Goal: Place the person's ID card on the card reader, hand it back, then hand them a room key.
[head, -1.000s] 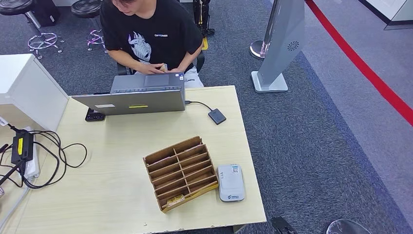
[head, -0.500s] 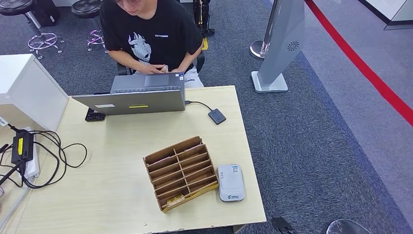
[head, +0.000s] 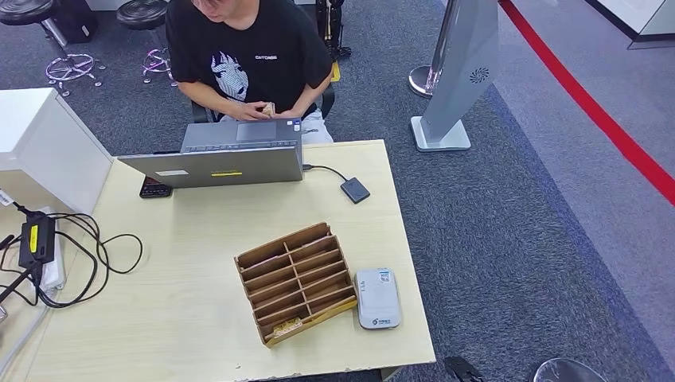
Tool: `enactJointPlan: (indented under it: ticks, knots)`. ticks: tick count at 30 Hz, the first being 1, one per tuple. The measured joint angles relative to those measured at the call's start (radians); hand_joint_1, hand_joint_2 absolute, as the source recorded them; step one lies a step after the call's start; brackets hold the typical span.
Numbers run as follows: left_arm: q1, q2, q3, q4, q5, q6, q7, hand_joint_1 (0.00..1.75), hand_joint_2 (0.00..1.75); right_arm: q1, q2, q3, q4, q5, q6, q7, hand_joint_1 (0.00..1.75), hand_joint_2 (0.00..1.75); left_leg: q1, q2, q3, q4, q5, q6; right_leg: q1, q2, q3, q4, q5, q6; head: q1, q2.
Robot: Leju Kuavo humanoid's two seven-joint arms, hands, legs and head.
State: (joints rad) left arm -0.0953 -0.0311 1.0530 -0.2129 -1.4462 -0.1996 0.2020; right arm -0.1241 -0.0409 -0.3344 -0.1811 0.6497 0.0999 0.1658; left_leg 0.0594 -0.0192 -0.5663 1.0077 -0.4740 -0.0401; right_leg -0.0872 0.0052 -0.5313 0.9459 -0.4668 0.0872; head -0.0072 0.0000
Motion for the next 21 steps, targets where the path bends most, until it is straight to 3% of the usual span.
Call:
enactJointPlan:
  ticks: [3,5,11,21]
  knots:
    - [0.004,-0.006,0.001,0.000,-0.003,0.011,0.007,0.00,1.75,0.009,0.009,0.001,-0.003,0.034,-0.067,-0.038,0.00,1.75,0.000,0.000,-0.001,0.000,0.000,0.000,0.000,0.000,-0.001,0.000,0.000,0.000,0.000,0.000]
    - [0.003,-0.008,0.001,0.000,-0.010,0.014,0.007,0.00,1.75,0.000,0.010,-0.007,-0.004,0.017,-0.033,0.006,0.00,1.75,0.000,0.001,0.000,0.000,0.000,0.000,0.000,0.001,-0.001,0.000,0.000,0.000,0.000,0.000]
    - [0.002,-0.007,0.001,0.000,-0.010,0.007,0.001,0.00,1.75,0.018,0.013,-0.030,-0.006,0.007,0.026,0.036,0.00,1.75,0.000,0.000,0.001,0.000,0.000,0.000,0.000,0.000,0.000,0.000,0.000,0.000,-0.001,0.000]
    - [0.002,-0.006,0.001,0.000,-0.017,0.051,0.027,0.00,1.75,0.030,0.015,-0.061,-0.003,0.010,0.001,0.042,0.00,1.75,0.000,0.000,0.001,0.000,0.000,0.000,0.000,0.001,0.000,0.000,0.000,0.000,0.000,0.000]
